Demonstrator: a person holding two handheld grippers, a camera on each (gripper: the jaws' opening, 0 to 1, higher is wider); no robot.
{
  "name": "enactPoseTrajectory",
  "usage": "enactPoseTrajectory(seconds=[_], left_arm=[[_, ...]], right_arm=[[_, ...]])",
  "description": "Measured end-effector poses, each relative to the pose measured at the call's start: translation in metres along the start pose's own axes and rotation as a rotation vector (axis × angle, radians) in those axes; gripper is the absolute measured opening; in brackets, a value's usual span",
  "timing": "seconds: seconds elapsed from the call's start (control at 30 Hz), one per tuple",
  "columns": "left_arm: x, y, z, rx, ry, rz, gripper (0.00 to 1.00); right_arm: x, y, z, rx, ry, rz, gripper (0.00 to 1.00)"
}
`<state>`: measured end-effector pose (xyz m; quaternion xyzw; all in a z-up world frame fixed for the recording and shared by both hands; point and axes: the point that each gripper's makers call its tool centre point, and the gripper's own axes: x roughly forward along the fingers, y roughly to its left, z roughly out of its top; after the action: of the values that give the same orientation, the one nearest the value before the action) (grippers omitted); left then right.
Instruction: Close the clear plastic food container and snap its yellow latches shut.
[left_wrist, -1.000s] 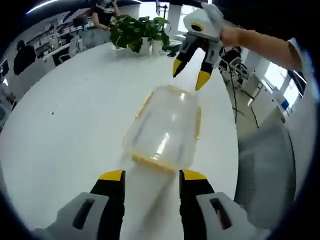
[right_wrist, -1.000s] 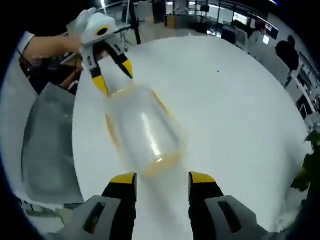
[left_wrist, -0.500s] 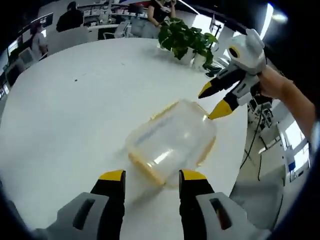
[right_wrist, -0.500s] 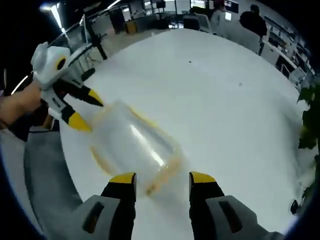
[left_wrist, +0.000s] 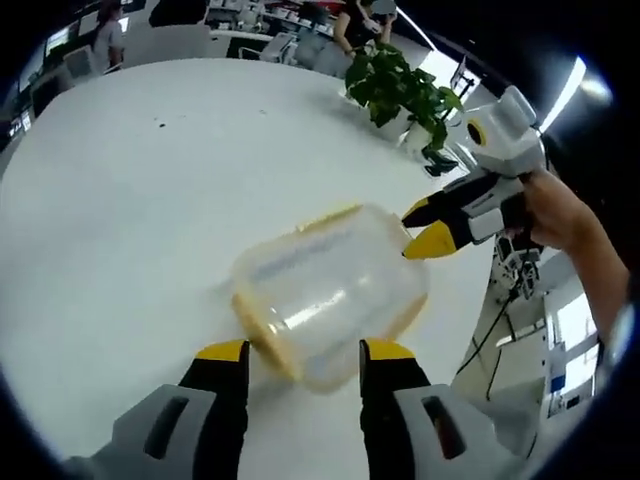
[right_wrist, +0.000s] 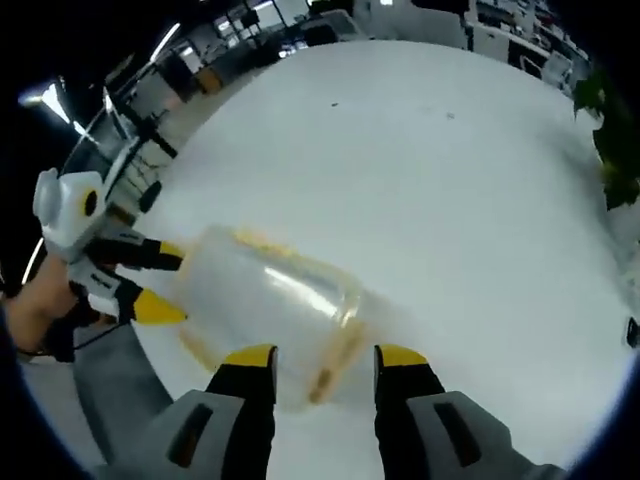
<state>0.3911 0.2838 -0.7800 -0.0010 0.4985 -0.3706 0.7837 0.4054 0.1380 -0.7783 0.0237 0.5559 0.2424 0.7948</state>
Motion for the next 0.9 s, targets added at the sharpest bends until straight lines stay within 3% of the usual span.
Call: enactPoseTrajectory(seconds=[0.07, 0.1, 0.17, 0.27, 0.43, 0.5, 0.6, 0.63, 0.7, 0.9], left_arm=[[0.001, 0.0, 0.0, -0.007, 0.001, -0.004, 0.43], [0.001, -0.001, 0.0, -0.007, 0.003, -0.005, 0.43], [0.001, -0.001, 0.0, -0.006, 0.004, -0.006, 0.42], [0.002, -0.001, 0.001, -0.016, 0.01, -0.01, 0.41], [0.012, 0.0, -0.001, -0.061, 0.0, -0.015, 0.36], [0.014, -0.001, -0.004, -0.042, 0.025, -0.014, 0.35], [0.005, 0.001, 0.001, -0.045, 0.035, -0.013, 0.35], [0.003, 0.002, 0.003, -0.043, 0.028, -0.022, 0.35], [0.002, 0.002, 0.002, -0.038, 0.032, -0.024, 0.35], [0.001, 0.004, 0.002, -0.019, 0.024, -0.026, 0.35]], right_arm=[[0.001, 0.001, 0.0, 0.003, 0.001, 0.008, 0.35], [0.002, 0.008, -0.001, 0.045, 0.003, 0.053, 0.31], [0.002, 0.006, -0.003, 0.107, 0.006, 0.052, 0.31], [0.003, 0.008, -0.002, 0.055, 0.009, 0.046, 0.3], [0.005, 0.01, -0.004, 0.063, 0.016, 0.036, 0.28], [0.006, 0.011, -0.004, 0.064, 0.022, 0.029, 0.27], [0.006, 0.02, -0.006, 0.146, 0.047, 0.084, 0.25], [0.007, 0.019, 0.0, 0.134, 0.013, 0.082, 0.25], [0.007, 0.02, 0.001, 0.102, 0.018, 0.049, 0.26], [0.006, 0.022, -0.005, 0.135, -0.002, 0.043, 0.27]])
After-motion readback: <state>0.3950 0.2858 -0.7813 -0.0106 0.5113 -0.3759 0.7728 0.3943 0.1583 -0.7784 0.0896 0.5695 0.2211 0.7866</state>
